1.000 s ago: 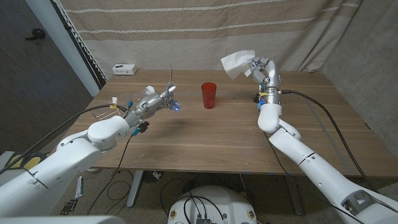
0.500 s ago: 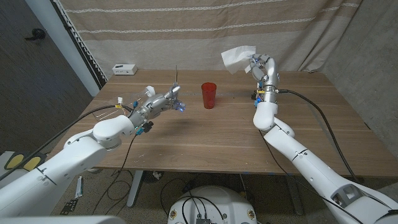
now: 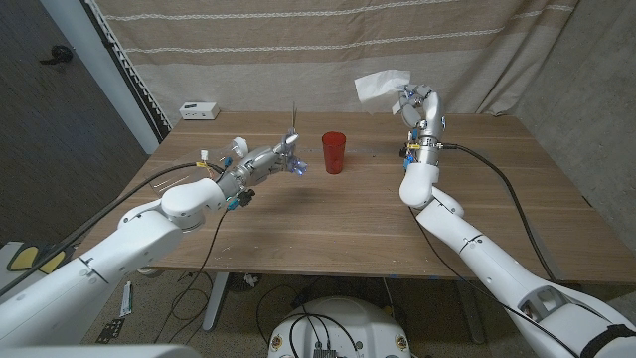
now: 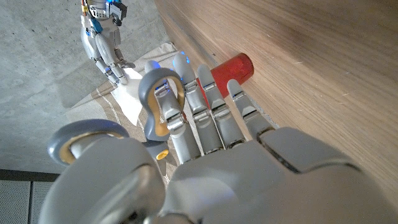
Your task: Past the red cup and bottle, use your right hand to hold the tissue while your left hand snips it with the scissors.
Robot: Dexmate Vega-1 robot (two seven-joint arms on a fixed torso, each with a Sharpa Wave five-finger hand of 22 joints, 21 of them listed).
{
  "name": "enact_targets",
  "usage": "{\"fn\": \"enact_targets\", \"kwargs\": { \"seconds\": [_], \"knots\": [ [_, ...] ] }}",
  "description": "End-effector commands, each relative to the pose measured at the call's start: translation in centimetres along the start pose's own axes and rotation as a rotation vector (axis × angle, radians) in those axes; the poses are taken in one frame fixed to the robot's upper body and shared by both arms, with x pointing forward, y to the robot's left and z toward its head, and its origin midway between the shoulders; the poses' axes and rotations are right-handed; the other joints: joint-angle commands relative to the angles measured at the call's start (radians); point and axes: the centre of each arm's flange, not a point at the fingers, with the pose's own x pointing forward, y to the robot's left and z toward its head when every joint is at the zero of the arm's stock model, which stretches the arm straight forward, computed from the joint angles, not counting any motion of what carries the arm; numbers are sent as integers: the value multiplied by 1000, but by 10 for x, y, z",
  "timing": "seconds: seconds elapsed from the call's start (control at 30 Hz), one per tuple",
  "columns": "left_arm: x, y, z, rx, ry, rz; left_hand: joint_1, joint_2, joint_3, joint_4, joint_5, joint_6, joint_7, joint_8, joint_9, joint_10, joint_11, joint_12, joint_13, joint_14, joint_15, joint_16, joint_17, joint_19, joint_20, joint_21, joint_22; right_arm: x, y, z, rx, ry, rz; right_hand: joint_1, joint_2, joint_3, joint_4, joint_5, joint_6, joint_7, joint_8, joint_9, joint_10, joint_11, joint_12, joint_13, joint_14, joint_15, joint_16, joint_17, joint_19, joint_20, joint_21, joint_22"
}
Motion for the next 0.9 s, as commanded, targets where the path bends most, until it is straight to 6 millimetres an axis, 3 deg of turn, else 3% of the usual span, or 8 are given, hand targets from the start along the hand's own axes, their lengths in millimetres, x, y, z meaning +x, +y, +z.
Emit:
{"fn": "enact_targets", "kwargs": {
  "seconds": [0.03,0.9],
  "knots": [
    [19,-8,17,38,-13,-54,11,-3,0,5,5,-25,28,-2,4,46,-53,6,2,-6,-110,-3,-1,-7,1,6,2,2,0,-6,-31,-31,-16,-13,-2,4,-8,6,9,-1,-3,-2,35,-28,6,4,11,-4,-3,4,10,-113,7,-7],
    [44,-26,20,19,-1,-168,11,-1,0,9,5,-29,29,-1,7,47,-58,11,-1,-7,-108,-1,-1,-9,2,6,2,13,1,-11,6,-1,-41,-26,-1,24,-20,16,10,5,-7,-17,39,-20,-3,2,10,-4,-28,1,-4,-114,6,-41]
  ]
}}
